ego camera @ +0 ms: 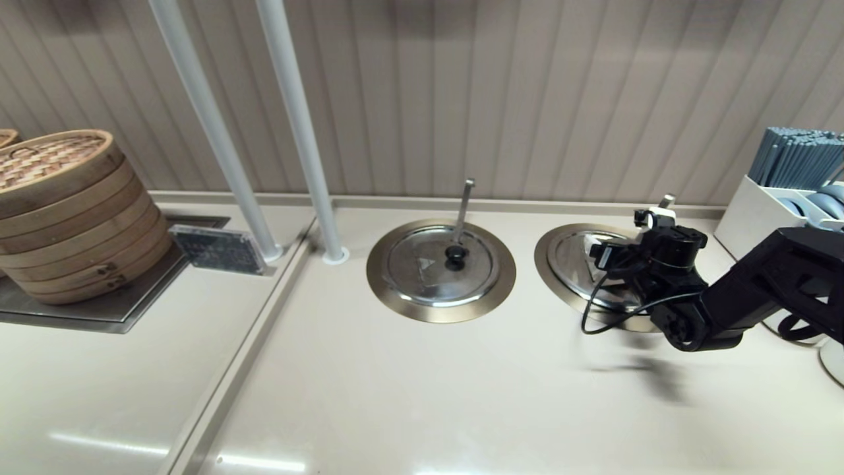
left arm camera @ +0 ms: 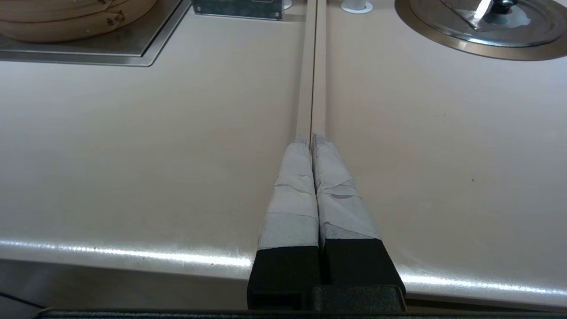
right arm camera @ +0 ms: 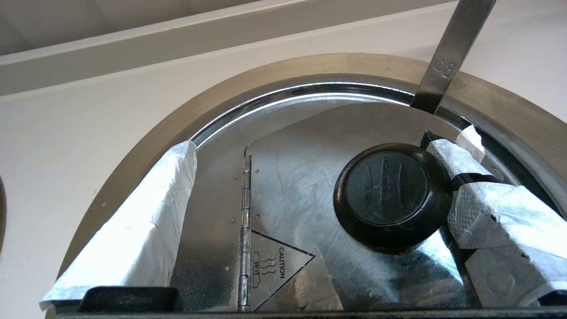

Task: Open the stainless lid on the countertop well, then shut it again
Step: Open the lid

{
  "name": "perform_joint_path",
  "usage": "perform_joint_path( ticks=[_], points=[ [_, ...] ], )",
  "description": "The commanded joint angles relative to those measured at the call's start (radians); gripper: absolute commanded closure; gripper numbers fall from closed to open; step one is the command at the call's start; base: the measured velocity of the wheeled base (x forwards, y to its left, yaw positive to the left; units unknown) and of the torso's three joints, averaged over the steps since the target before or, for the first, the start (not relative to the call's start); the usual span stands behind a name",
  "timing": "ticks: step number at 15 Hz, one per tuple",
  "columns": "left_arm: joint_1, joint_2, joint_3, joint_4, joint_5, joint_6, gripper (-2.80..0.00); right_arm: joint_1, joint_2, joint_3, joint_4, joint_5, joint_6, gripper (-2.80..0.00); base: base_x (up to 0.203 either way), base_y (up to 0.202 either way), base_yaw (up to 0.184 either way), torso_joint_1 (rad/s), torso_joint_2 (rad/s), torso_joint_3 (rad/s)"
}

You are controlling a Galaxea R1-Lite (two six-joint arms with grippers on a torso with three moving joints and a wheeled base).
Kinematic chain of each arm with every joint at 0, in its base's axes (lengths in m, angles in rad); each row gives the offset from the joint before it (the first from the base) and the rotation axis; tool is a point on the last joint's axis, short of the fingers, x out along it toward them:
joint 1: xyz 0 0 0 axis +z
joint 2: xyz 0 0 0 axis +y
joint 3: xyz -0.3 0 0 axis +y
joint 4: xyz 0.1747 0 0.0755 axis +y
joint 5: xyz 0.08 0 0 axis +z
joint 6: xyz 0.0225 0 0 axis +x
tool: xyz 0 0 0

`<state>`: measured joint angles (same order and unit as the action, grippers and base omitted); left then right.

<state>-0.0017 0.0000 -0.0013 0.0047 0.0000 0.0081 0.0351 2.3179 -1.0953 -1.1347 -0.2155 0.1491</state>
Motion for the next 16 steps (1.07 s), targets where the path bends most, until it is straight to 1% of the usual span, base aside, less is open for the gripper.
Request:
perform_joint_path(
  ticks=[1, 4, 10, 16],
  points=[
    [0.000, 0.000, 0.000, 0.000, 0.000, 0.000, 0.00, 0.014, -0.020, 0.007, -0.005, -0.003, 0.004, -2.80, 0.000, 0.000, 0.000, 0.000, 0.00, 0.000],
    [0.000, 0.000, 0.000, 0.000, 0.000, 0.000, 0.00, 0.044, -0.038, 0.008, -0.005, -0.022, 0.024, -2.80, 0.000, 0.000, 0.000, 0.000, 0.00, 0.000],
    [0.000, 0.000, 0.000, 0.000, 0.000, 0.000, 0.00, 0.093, -0.038, 0.011, -0.010, -0.052, 0.027, -2.80, 0.000, 0.000, 0.000, 0.000, 0.00, 0.000],
    [0.000, 0.000, 0.000, 0.000, 0.000, 0.000, 0.00, 0.131, -0.043, 0.020, -0.023, -0.059, 0.027, -2.80, 0.000, 0.000, 0.000, 0.000, 0.00, 0.000]
  ],
)
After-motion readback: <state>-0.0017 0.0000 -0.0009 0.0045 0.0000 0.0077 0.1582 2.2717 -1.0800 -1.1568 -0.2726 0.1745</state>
